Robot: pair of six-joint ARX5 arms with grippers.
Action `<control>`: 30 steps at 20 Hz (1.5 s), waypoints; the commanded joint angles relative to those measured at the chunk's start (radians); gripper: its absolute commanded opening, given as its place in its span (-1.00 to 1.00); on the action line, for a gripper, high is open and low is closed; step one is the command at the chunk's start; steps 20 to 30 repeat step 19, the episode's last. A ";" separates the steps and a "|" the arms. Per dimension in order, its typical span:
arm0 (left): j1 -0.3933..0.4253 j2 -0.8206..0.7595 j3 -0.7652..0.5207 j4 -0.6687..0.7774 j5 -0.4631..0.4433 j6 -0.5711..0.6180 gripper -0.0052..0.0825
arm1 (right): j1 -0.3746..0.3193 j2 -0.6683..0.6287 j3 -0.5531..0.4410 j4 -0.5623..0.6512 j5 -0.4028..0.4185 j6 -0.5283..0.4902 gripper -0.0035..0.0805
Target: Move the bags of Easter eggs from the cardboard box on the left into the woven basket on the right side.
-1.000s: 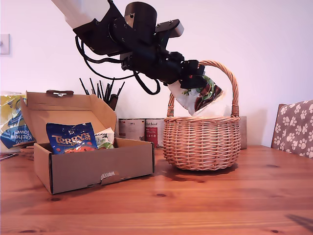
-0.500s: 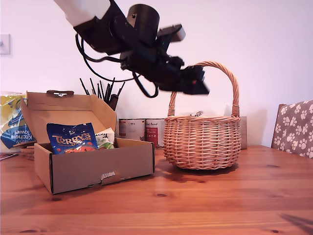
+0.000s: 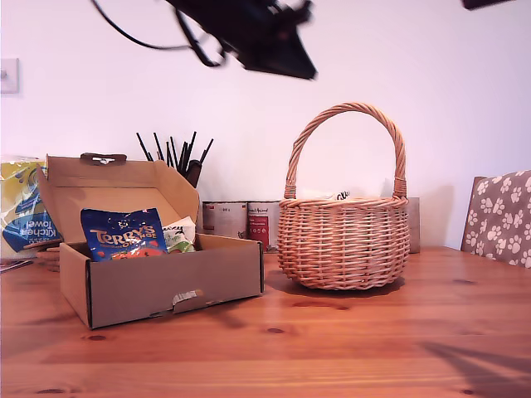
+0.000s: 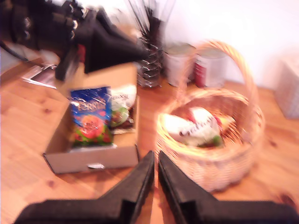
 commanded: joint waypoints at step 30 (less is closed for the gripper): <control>0.224 -0.286 -0.270 -0.328 -0.014 -0.029 -0.94 | 0.093 0.158 -0.005 0.043 -0.041 0.002 -0.94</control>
